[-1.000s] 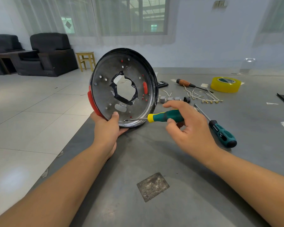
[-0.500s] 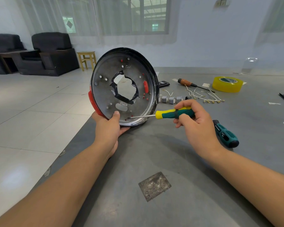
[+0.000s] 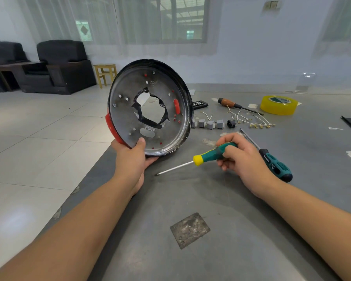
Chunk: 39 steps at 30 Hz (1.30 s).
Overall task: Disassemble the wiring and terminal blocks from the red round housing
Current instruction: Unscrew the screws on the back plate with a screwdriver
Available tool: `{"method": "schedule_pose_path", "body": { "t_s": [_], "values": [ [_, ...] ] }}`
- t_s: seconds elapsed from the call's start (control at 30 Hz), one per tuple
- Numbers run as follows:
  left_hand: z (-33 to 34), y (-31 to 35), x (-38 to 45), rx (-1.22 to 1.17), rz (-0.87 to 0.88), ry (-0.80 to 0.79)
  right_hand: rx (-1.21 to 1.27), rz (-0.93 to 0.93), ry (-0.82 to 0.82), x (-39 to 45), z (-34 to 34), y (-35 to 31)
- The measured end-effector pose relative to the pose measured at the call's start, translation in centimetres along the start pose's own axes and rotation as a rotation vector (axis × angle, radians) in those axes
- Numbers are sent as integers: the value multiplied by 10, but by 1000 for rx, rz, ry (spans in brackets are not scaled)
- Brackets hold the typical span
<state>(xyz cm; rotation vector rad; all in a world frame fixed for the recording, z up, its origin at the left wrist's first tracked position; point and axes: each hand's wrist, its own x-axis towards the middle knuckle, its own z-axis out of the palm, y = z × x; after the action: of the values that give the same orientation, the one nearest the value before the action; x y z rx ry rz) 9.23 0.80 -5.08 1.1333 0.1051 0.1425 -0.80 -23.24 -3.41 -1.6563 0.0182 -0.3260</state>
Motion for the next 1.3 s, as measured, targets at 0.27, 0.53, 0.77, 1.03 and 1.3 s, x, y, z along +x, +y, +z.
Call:
{"method": "schedule_pose_path", "body": {
  "t_s": [0.27, 0.53, 0.77, 1.03, 1.3],
  "values": [
    [-1, 1, 0, -49, -21, -26, -770, -104, -338, -7, -15, -8],
    [0, 3, -5, -27, -22, -73, -996, -280, -339, 4, 4, -6],
    [0, 3, -7, -8, -14, -91, -892, -242, -146, 45, 88, -19],
    [0, 0, -6, 32, 24, -59, -1006, 77, 27, 72, 130, -15],
    [0, -2, -5, 115, 48, -54, -962, 108, -12, 67, 129, -14]
  ]
}}
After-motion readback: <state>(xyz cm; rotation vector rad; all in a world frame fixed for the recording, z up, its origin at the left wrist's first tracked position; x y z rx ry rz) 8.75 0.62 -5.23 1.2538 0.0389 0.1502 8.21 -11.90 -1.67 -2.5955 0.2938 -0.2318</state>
